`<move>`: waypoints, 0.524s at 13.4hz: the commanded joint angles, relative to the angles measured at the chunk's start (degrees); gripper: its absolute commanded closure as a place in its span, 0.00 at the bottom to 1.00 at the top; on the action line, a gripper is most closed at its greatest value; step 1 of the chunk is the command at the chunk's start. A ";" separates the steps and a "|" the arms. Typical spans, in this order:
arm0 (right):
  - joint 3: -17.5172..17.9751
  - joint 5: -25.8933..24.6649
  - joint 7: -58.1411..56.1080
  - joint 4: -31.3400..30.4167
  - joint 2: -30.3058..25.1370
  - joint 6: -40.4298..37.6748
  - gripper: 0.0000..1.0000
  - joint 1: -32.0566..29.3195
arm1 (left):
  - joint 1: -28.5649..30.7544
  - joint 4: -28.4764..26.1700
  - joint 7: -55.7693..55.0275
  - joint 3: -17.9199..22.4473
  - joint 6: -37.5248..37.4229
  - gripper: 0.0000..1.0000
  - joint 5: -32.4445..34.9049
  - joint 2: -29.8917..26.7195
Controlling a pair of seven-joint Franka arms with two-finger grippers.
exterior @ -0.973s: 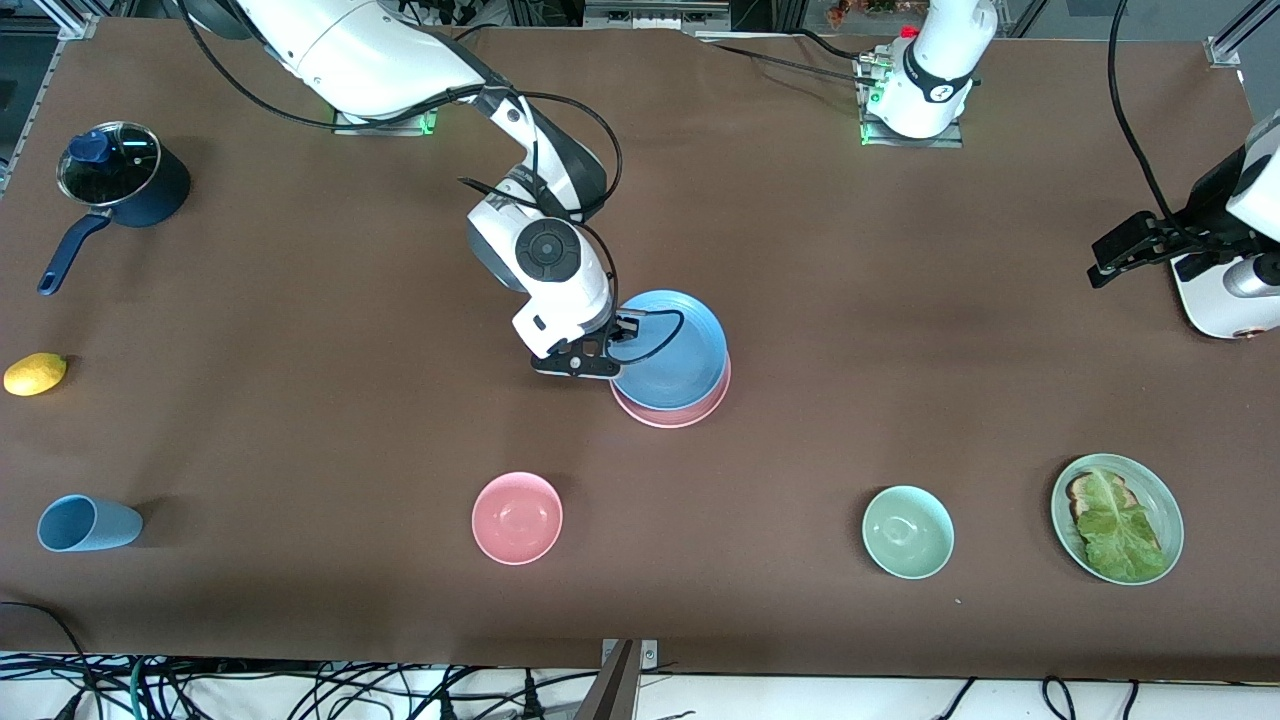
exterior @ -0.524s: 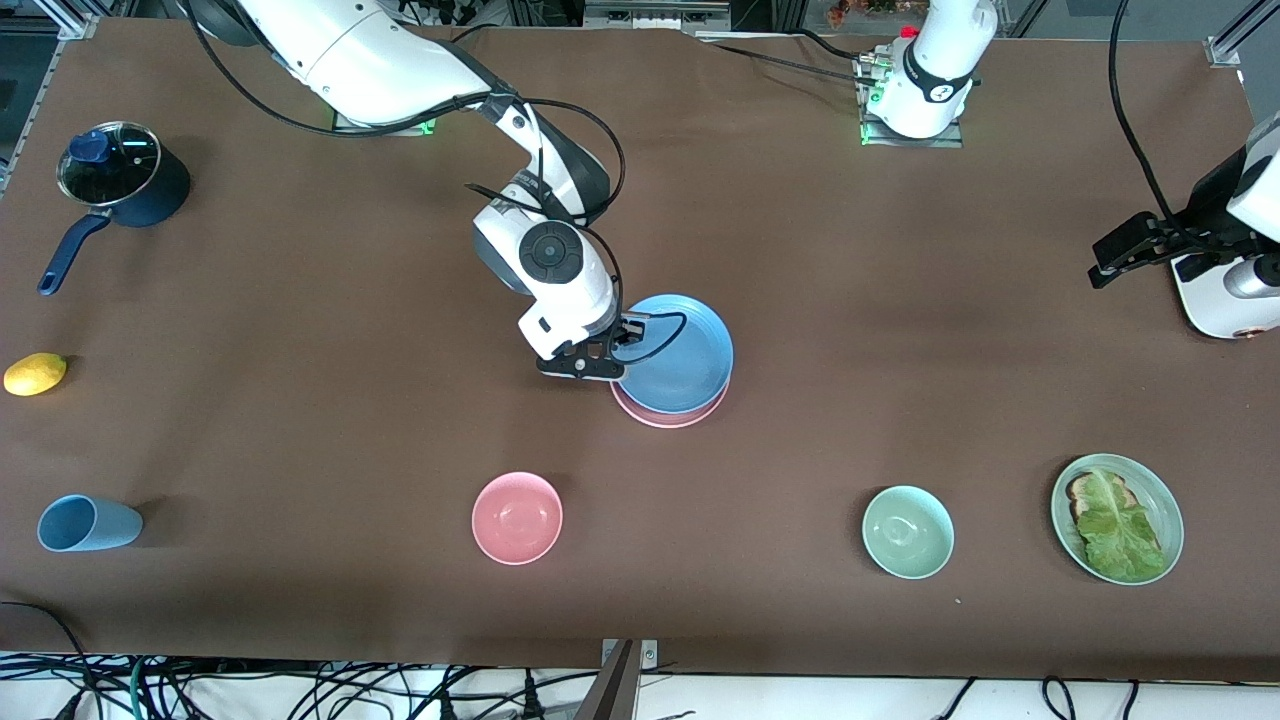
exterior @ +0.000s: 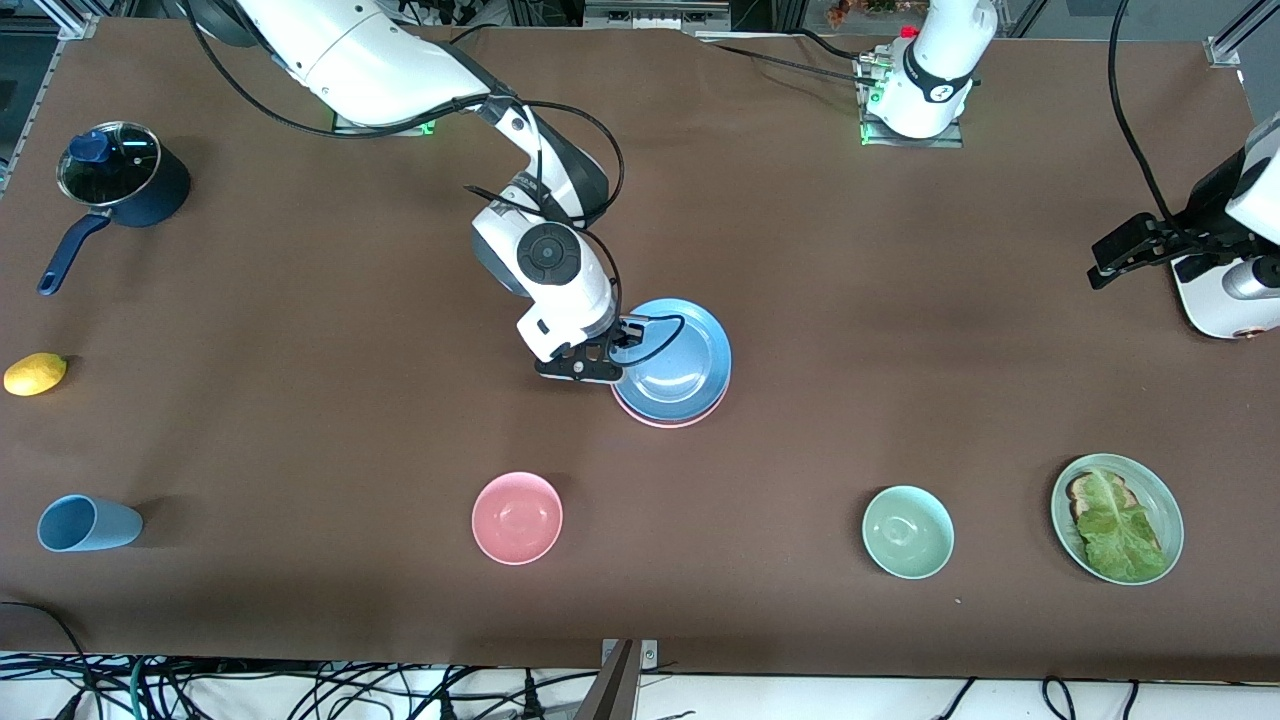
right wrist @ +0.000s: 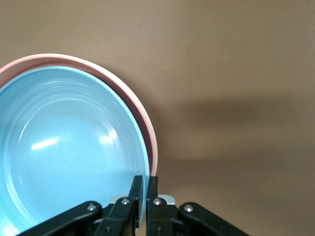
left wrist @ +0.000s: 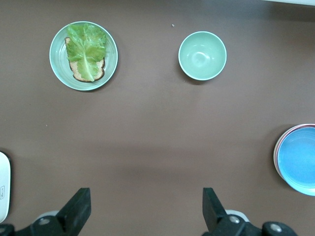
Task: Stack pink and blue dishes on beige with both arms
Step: 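Open the right gripper to release the blue plate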
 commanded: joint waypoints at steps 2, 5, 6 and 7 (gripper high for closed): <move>-0.08 -1.11 1.01 2.56 1.27 0.05 0.85 0.57 | 0.08 1.58 1.08 -0.02 -0.93 0.00 1.28 0.67; -0.08 -1.11 0.92 2.56 1.45 0.05 0.85 0.57 | 0.08 1.58 1.08 0.06 -0.93 0.00 1.28 0.67; -0.08 -1.20 0.48 2.74 1.36 0.05 0.85 0.57 | 0.08 1.58 1.08 -0.02 -0.93 0.00 1.19 0.67; -0.08 -1.20 0.04 3.44 1.36 -0.30 0.85 0.40 | 0.08 1.58 1.08 -0.02 -0.93 0.00 1.28 0.59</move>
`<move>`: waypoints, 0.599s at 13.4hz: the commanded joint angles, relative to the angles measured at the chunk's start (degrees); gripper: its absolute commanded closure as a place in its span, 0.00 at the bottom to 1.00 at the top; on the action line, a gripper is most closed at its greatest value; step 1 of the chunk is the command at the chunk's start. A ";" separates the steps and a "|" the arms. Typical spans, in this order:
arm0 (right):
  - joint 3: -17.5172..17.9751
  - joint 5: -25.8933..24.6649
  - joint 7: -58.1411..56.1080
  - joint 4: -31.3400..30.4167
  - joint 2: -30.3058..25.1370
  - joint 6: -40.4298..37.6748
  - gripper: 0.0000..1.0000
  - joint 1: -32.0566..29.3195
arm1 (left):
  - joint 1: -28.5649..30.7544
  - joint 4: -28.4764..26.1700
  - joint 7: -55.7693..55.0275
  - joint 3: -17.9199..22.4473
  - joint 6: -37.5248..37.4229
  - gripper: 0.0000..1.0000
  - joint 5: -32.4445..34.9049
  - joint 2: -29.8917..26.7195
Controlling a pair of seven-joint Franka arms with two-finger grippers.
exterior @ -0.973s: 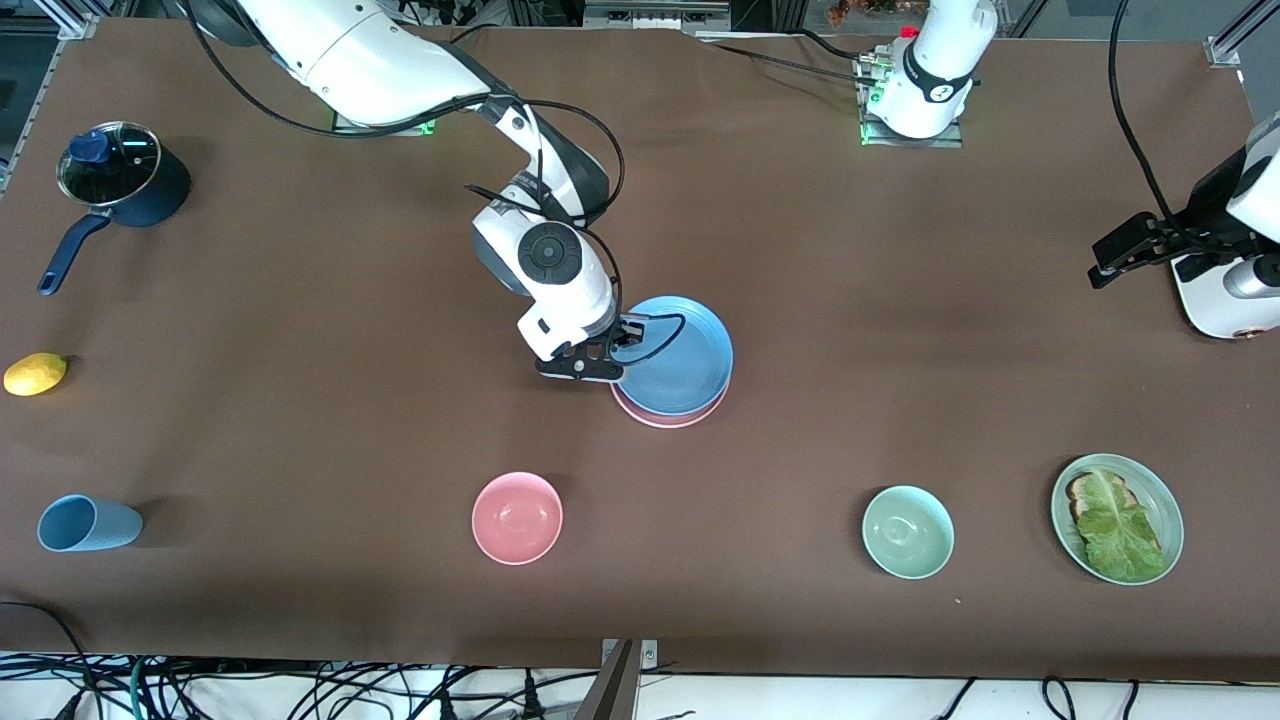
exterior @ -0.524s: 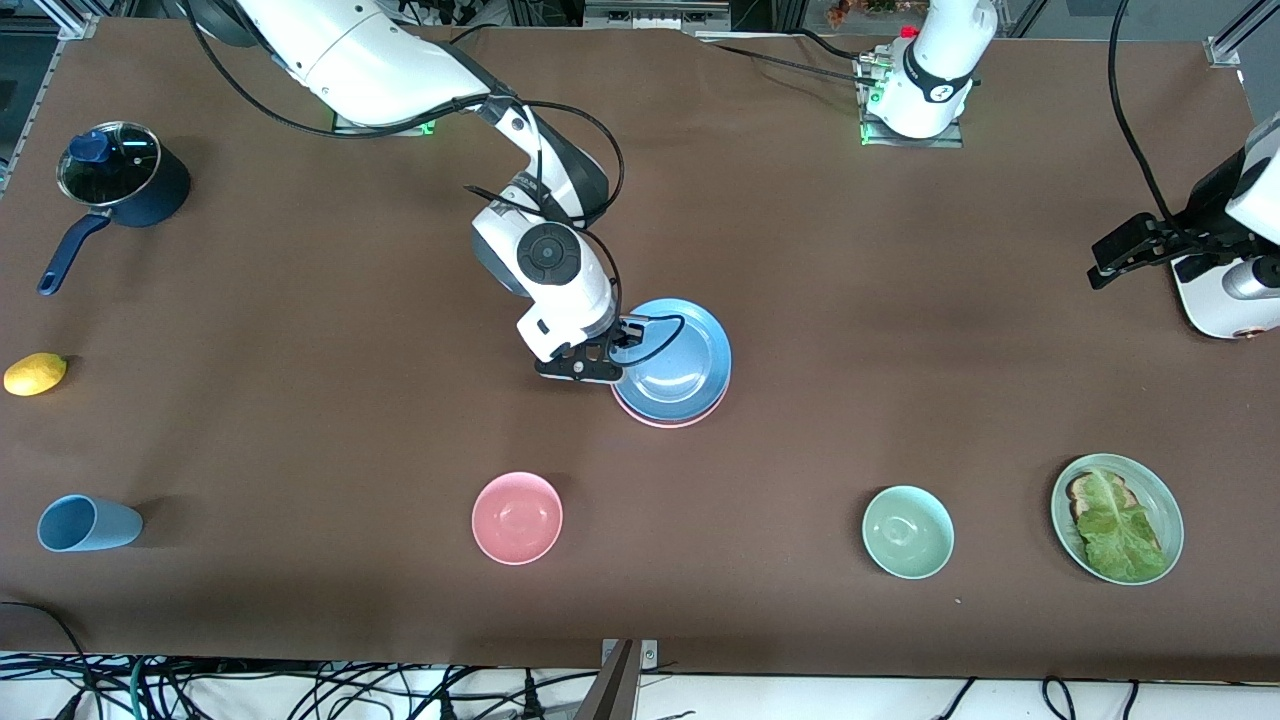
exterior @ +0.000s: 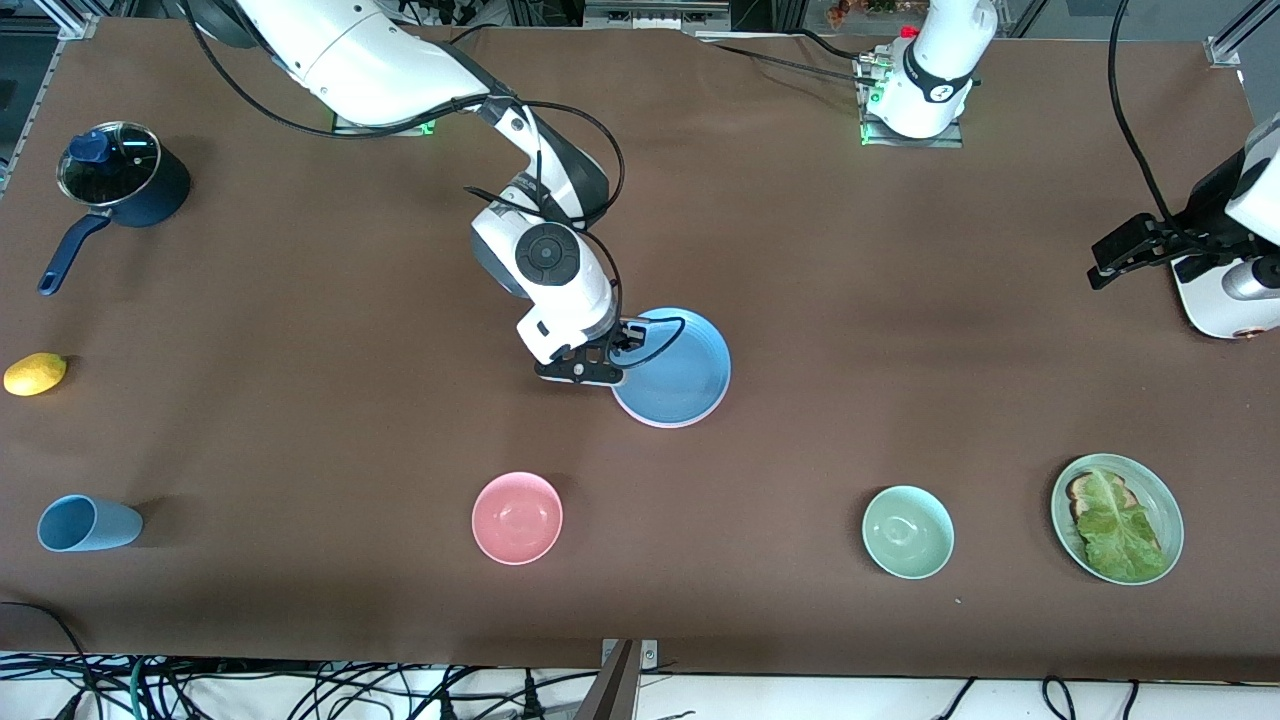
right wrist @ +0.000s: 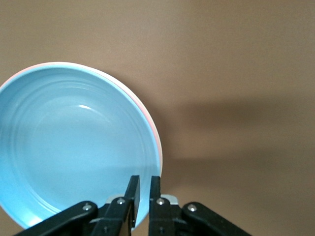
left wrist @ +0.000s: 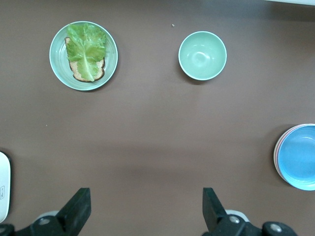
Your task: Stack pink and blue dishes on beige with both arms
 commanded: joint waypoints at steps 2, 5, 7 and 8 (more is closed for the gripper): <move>-0.17 -1.00 -0.39 5.26 0.94 -2.94 0.82 -0.50 | 0.07 1.58 1.06 0.06 -0.93 0.00 1.19 0.65; 0.01 -0.65 -6.52 8.34 0.24 -9.27 0.59 -3.57 | 0.07 1.58 1.06 0.06 -0.93 0.00 1.19 0.65; 0.36 -0.47 -10.65 9.67 -0.55 -12.26 0.46 -6.21 | 0.07 1.58 1.06 0.06 -0.93 0.00 1.19 0.65; 0.19 -0.47 -13.20 9.67 -2.12 -14.37 0.34 -7.44 | 0.07 1.58 1.06 -0.02 -0.93 0.00 1.19 0.65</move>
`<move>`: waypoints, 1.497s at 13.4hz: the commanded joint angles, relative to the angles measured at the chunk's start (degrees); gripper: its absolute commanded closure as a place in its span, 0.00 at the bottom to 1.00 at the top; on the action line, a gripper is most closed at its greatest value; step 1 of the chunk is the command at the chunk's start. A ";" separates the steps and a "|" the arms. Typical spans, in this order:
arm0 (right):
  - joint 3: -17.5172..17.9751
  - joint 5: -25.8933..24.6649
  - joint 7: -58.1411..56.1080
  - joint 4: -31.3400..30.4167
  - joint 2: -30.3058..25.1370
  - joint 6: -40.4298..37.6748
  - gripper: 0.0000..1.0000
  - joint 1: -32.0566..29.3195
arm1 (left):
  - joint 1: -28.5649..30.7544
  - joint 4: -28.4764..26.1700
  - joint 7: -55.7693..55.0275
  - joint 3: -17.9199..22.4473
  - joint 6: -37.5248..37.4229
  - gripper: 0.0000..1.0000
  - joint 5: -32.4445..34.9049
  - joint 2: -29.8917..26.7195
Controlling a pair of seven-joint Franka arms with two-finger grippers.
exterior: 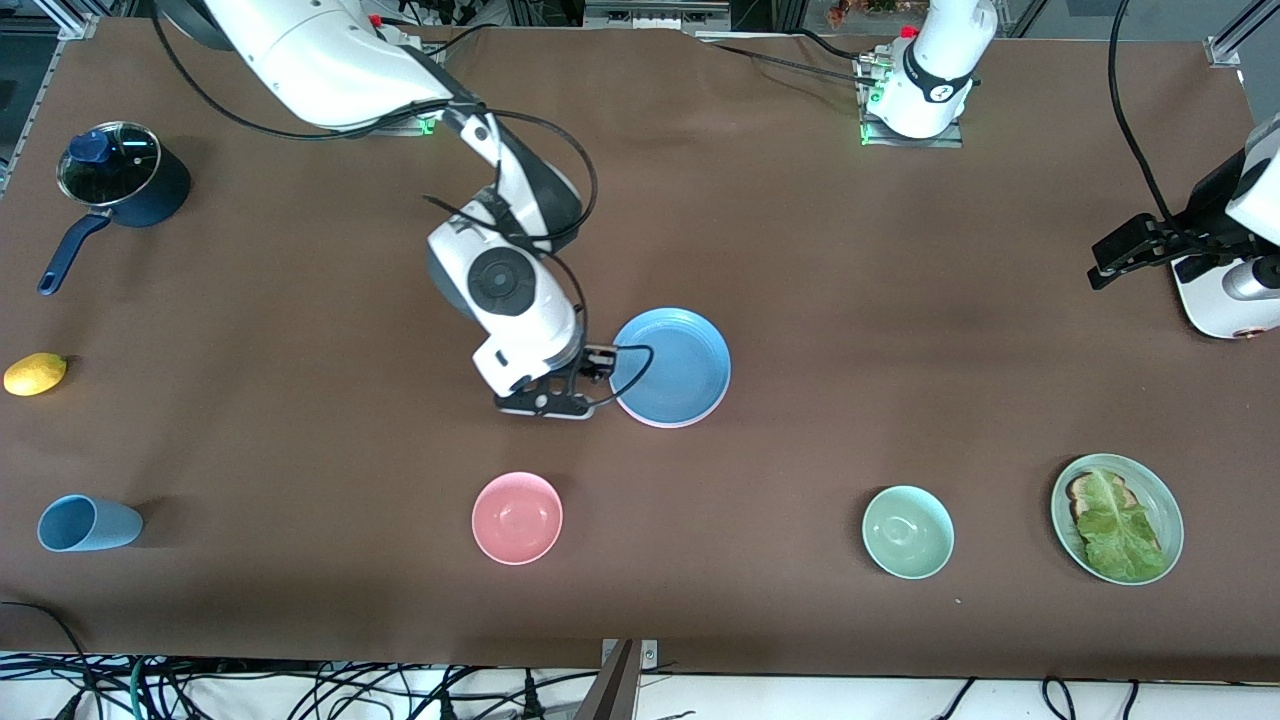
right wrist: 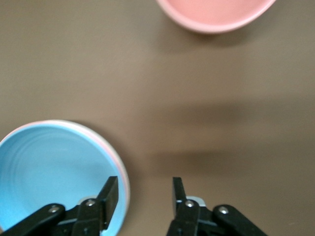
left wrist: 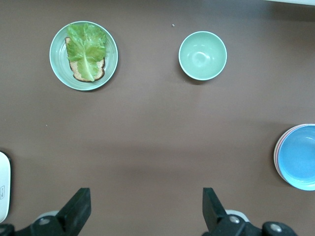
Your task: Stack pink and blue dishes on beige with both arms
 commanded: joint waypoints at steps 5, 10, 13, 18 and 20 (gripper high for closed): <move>0.58 -0.27 -20.20 0.89 -10.80 -15.67 0.00 -10.97 | 0.03 1.58 1.06 0.06 -0.93 0.00 1.19 0.63; -5.11 5.76 -30.49 -3.83 -25.90 -25.61 0.00 -13.36 | 0.03 1.58 1.15 0.06 -0.93 0.00 1.19 0.63; -15.48 15.27 -37.60 -10.34 -36.63 -29.31 0.00 -13.27 | 0.03 1.58 1.06 -0.03 -0.93 0.00 1.19 0.63; -21.22 15.11 -43.77 -13.61 -42.37 -30.20 0.00 -13.09 | 0.03 1.58 1.06 -0.03 -0.93 0.00 1.19 0.63; -23.06 14.76 -45.61 -13.79 -42.90 -30.11 0.00 -13.09 | 0.03 1.58 1.15 0.06 -0.93 0.00 1.19 0.63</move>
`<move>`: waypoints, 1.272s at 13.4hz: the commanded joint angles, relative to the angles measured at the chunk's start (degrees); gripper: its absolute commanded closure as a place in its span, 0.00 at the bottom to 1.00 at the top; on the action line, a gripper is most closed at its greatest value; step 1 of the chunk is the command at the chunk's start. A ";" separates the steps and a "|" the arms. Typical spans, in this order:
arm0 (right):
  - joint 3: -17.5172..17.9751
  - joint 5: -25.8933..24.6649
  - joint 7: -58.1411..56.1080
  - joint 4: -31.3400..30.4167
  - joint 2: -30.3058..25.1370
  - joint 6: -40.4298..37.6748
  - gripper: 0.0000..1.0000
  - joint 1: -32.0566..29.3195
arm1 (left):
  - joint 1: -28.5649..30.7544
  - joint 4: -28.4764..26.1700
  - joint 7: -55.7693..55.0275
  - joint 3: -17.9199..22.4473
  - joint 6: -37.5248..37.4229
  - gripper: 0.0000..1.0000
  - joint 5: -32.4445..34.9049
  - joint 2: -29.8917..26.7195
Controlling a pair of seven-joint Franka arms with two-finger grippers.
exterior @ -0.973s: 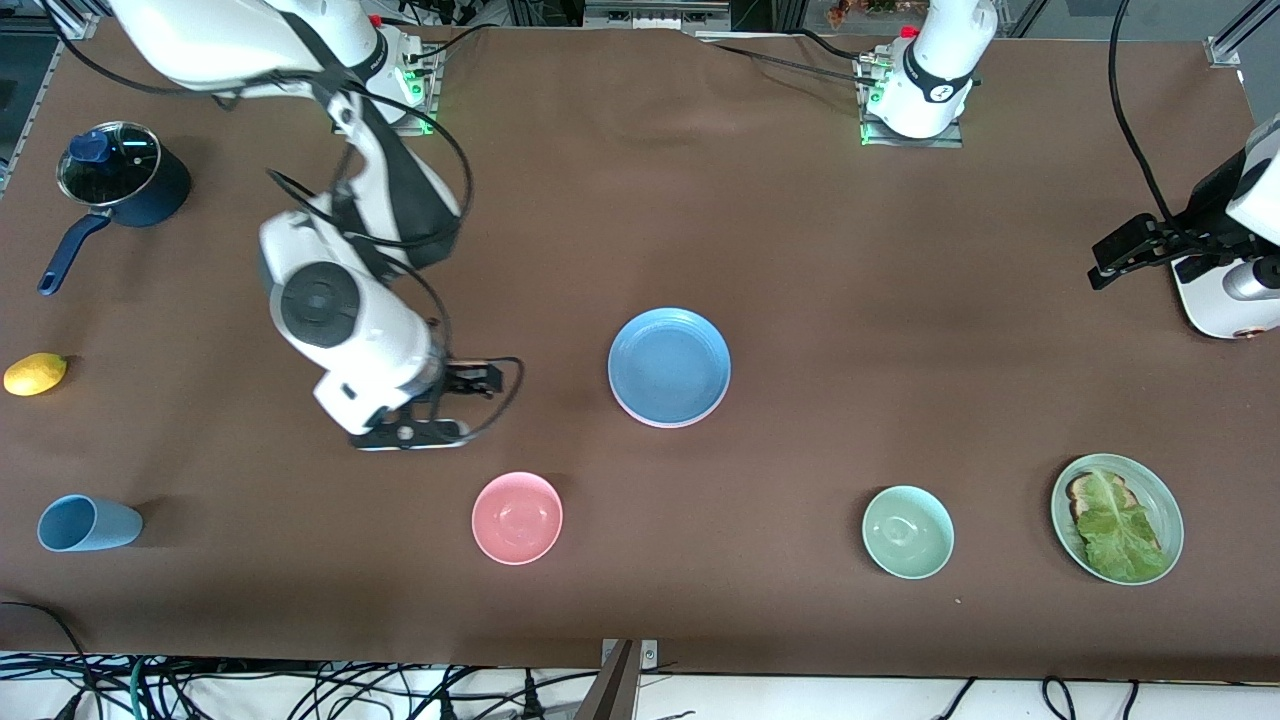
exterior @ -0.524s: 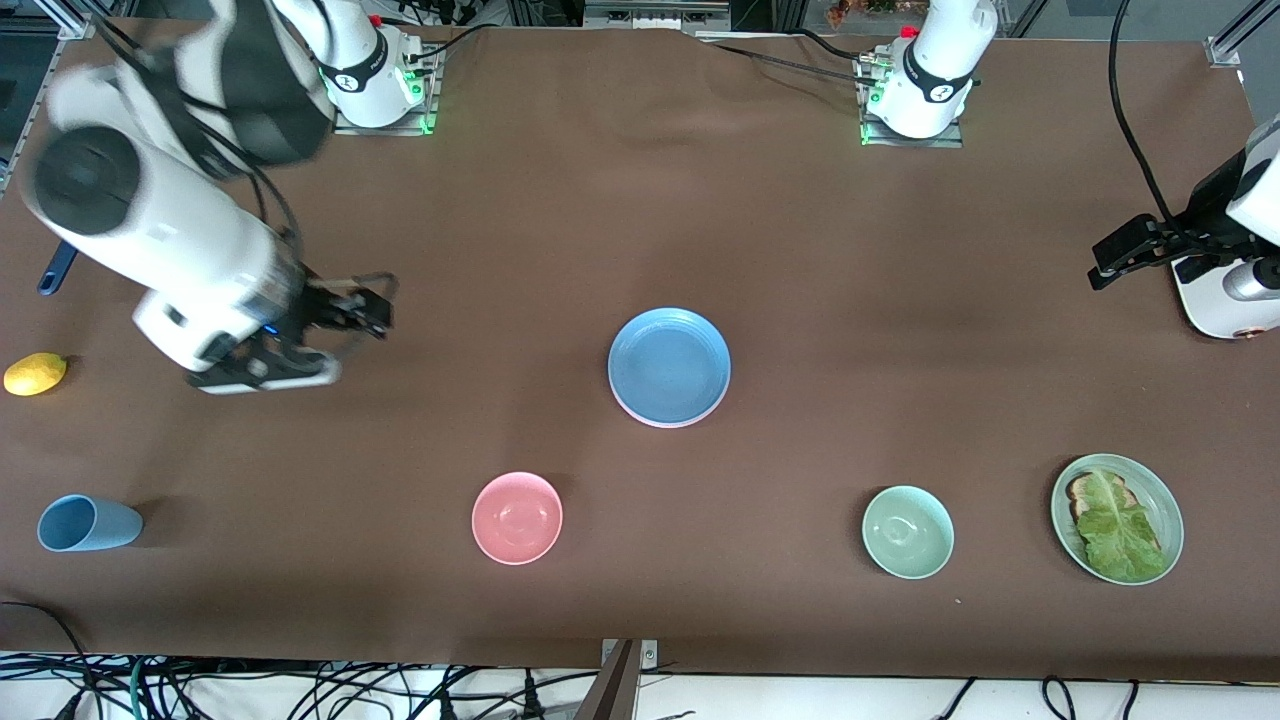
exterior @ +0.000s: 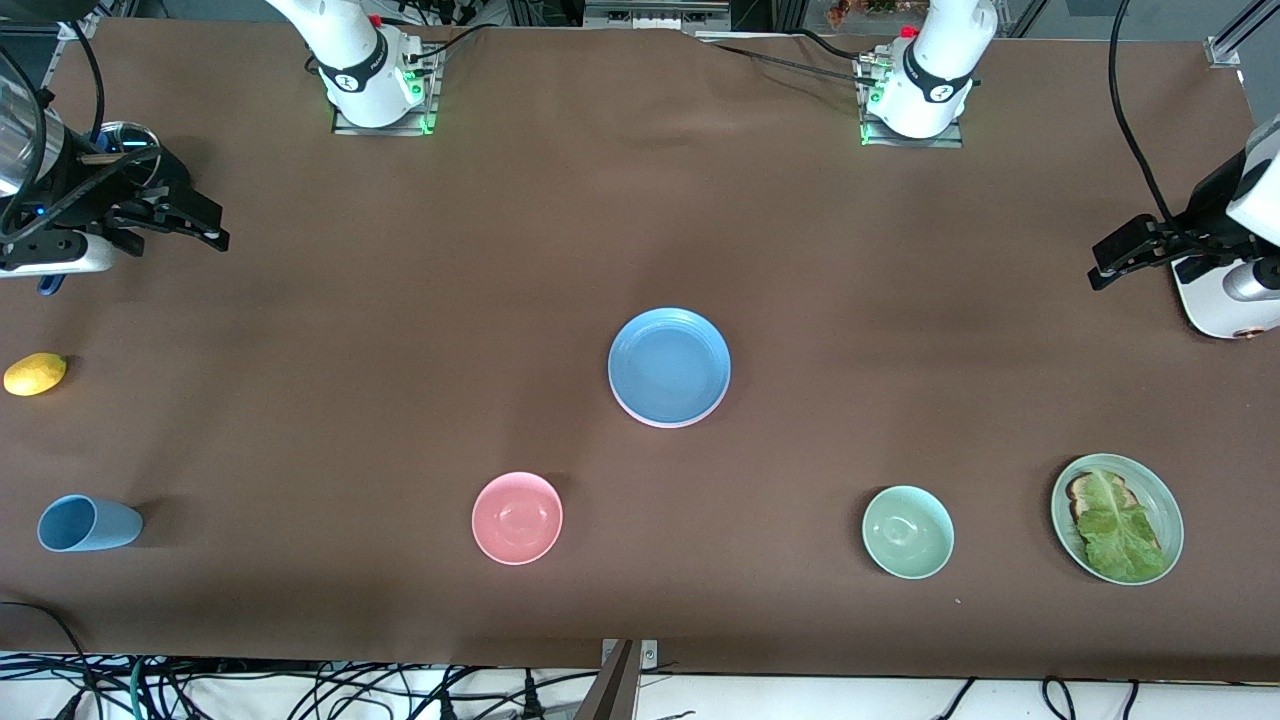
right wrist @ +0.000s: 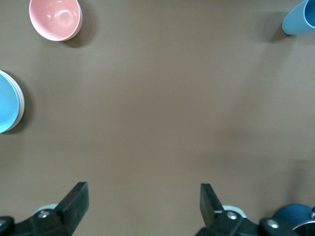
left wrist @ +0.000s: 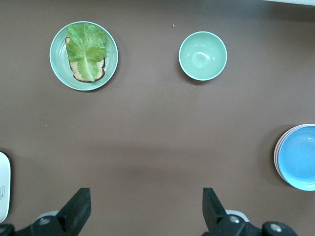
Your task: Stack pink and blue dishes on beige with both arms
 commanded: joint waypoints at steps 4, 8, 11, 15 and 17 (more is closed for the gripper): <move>-1.83 -0.16 -4.62 -1.44 -0.99 0.79 0.00 0.04 | 0.00 1.43 1.14 -0.03 -0.90 0.00 1.19 0.51; -3.05 -0.42 -4.27 -1.35 -1.08 -2.81 0.00 -0.22 | 0.00 1.43 1.15 0.06 -0.90 0.00 1.19 0.51; -4.19 -1.73 -4.79 0.05 -0.55 -2.81 0.00 -0.31 | -0.09 1.43 1.23 -0.03 -0.90 0.00 1.10 0.51; -5.34 -2.35 -4.45 1.11 -0.46 -2.90 0.00 -0.14 | -0.09 1.43 3.25 -0.03 -0.90 0.00 1.02 0.51; -5.26 -2.44 -4.36 1.11 -0.46 -3.08 0.00 0.04 | 0.00 1.43 3.69 -0.03 -0.90 0.00 0.66 0.51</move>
